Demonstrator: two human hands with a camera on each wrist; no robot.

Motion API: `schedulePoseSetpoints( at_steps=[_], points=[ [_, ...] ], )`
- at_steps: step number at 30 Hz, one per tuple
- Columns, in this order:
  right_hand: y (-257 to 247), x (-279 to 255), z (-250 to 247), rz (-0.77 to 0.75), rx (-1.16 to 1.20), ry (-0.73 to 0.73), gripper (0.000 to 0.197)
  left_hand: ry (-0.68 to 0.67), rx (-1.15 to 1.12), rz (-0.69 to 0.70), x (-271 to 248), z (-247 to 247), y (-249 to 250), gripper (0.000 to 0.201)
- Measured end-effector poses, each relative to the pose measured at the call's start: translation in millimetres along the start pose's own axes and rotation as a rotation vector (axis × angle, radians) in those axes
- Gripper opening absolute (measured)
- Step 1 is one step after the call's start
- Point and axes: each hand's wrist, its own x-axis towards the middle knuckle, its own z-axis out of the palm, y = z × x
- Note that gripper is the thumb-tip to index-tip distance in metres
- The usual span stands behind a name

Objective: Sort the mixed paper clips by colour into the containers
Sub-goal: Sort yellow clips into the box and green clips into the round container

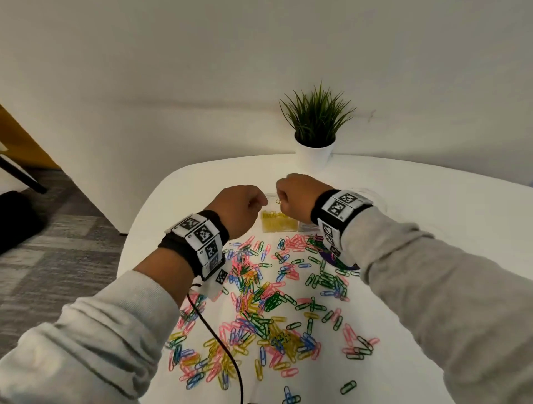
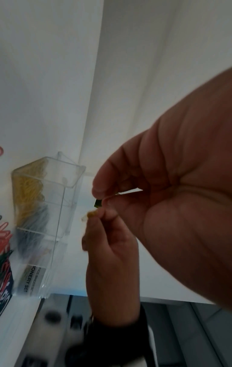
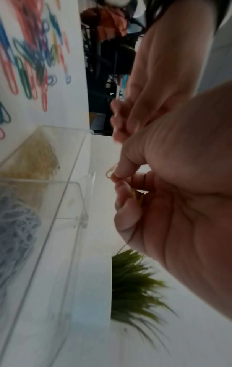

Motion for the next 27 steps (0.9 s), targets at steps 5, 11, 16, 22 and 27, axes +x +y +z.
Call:
schedulePoseSetpoints(
  at_steps=[5, 11, 16, 22, 27],
  points=[
    [-4, 11, 1, 0.018, 0.036, -0.084, 0.033, -0.061, 0.051, -0.022, -45, -1, -23, 0.02],
    [-6, -54, 2, 0.039, 0.127, 0.055, 0.025, -0.189, 0.196, 0.021, -81, 12, -43, 0.025],
    [-31, -103, 52, -0.069, 0.094, -0.215, 0.029, -0.269, 0.287, 0.013, -94, 40, -47, 0.034],
    [-49, -89, 85, -0.08, 0.058, -0.192, 0.027, -0.137, 0.254, -0.072, -101, 42, -57, 0.03],
    [-51, -80, 90, -0.113, -0.004, -0.134, 0.019, -0.084, 0.256, -0.007, -99, 46, -53, 0.025]
  ],
)
